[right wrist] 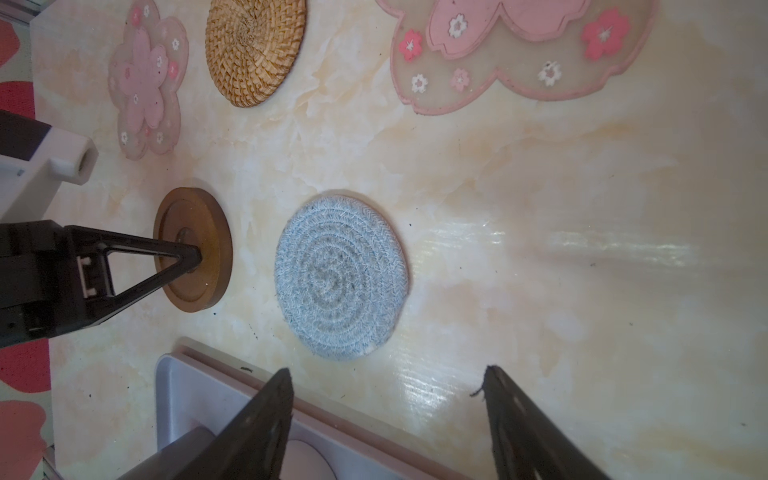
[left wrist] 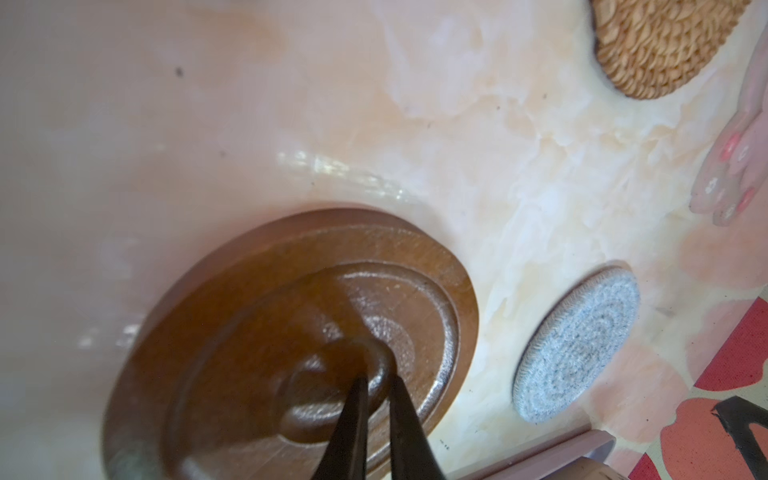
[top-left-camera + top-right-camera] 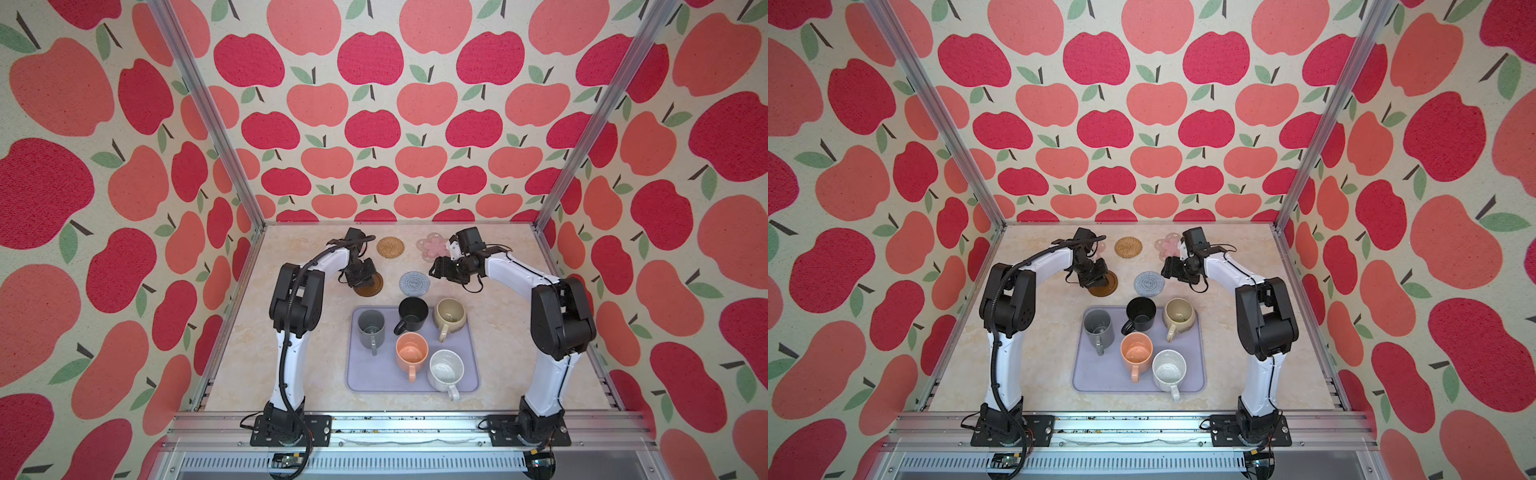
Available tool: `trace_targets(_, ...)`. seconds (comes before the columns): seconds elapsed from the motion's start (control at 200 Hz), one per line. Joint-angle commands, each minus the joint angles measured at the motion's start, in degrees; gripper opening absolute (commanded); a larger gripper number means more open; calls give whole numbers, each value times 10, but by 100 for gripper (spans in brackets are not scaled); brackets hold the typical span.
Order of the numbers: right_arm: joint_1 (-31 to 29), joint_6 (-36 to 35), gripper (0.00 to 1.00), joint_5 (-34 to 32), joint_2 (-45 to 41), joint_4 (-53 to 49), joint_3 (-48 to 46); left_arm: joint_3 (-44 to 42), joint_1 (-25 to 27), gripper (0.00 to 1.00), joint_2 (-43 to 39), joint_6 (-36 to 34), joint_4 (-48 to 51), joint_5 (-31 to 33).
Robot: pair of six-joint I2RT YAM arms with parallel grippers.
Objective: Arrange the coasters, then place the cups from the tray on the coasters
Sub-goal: 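Press the left gripper into the brown wooden coaster and slide it toward the grey coaster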
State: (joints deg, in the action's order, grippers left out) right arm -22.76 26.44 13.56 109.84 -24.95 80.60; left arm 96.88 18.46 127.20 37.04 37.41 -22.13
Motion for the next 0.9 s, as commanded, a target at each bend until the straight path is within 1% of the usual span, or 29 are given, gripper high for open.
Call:
trace_targets(0.0,-2,0,75,7,-2,8,-10,-1,9,14,32,12,32,0)
trace_targets(0.365,-1,5,74,11,-3,13,-15,4,14,15,39,17,32,-25)
trace_targets(0.525,-2,4,74,6,-6,14,-16,11,18,15,41,18,37,-24)
trace_targets(0.71,0,4,74,7,-7,14,-14,23,17,16,40,12,55,-7)
trace_targets(0.896,0,4,74,6,-8,12,-14,33,17,18,38,11,56,-18)
